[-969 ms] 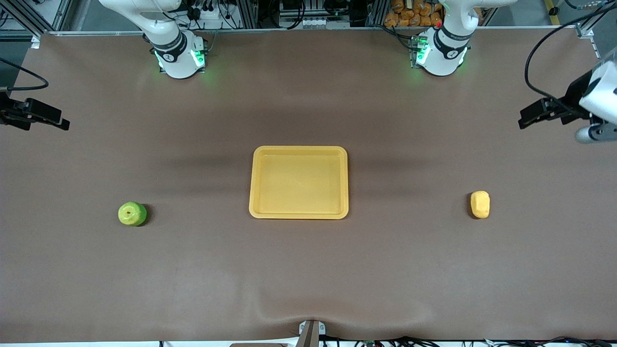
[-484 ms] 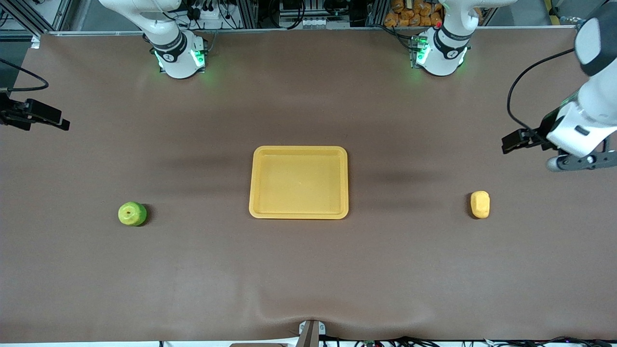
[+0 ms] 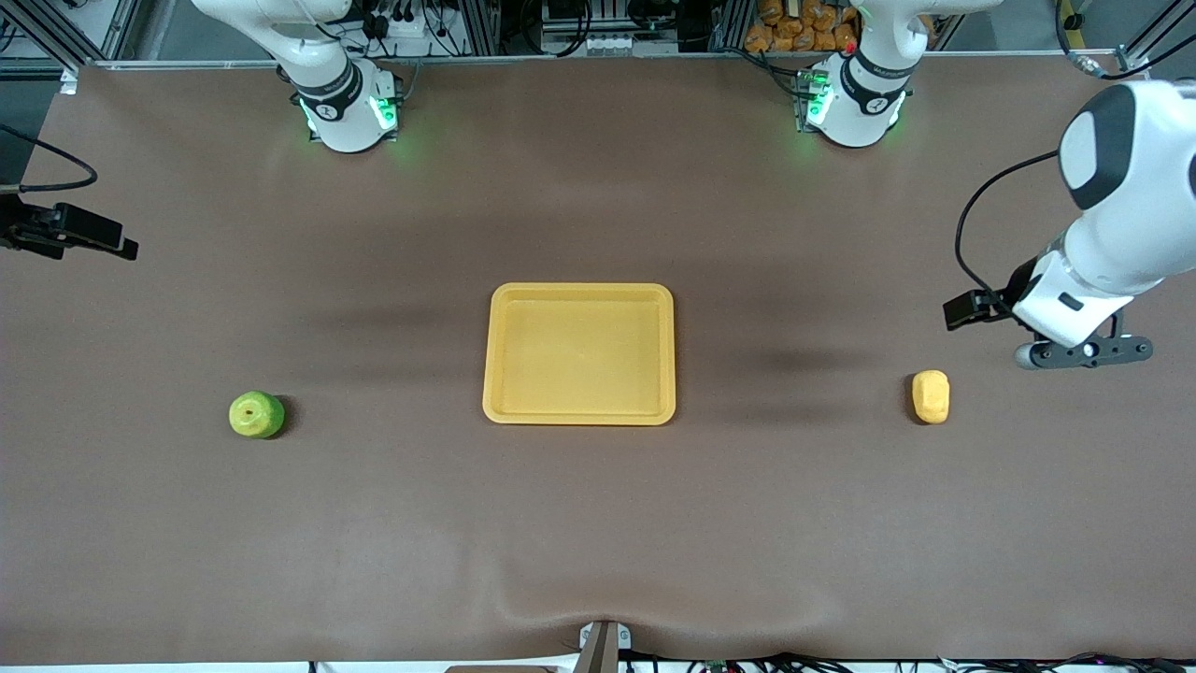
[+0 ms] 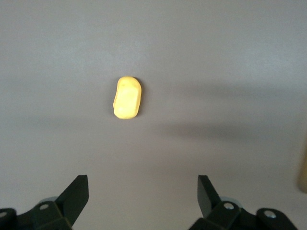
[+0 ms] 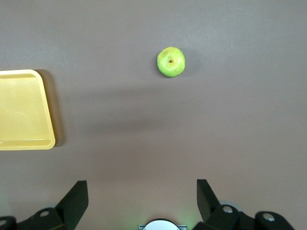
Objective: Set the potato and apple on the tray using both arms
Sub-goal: 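Move the left gripper to the potato while the right gripper reaches the apple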
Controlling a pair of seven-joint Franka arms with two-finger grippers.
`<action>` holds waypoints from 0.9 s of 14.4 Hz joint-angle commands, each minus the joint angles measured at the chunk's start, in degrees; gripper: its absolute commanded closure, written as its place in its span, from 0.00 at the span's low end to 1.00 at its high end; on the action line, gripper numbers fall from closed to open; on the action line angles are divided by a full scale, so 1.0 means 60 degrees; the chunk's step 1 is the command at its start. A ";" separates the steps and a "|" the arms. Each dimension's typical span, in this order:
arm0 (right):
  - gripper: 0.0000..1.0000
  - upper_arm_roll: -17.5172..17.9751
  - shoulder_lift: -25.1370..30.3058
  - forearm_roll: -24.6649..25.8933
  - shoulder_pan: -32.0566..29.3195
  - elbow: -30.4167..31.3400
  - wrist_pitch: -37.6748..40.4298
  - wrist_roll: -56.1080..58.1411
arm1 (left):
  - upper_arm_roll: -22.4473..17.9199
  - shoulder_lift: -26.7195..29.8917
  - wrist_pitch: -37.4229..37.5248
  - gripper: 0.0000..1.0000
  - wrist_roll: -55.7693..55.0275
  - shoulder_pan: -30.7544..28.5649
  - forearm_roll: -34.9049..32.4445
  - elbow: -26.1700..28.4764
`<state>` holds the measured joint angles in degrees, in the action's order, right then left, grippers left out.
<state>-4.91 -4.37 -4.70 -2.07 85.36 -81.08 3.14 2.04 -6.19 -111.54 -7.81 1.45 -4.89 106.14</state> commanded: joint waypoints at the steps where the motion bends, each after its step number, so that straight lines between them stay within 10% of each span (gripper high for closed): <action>1: 0.00 0.0072 0.0010 -0.0154 -0.0124 -0.0061 0.0095 -0.0098 | 0.0011 0.0094 -0.0933 0.00 0.0173 -0.0065 -0.0327 0.0706; 13: 0.00 0.0072 -0.1101 0.0110 -0.0299 -0.0090 -0.0944 -0.0010 | 0.0011 -0.0550 -0.4070 0.00 0.0188 -0.0534 -0.0372 0.2495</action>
<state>-5.03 -9.69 -4.45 -2.37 85.47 -85.55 3.13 1.93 -8.77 -134.00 -7.66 -0.68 -6.05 120.48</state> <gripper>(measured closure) 0.000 0.000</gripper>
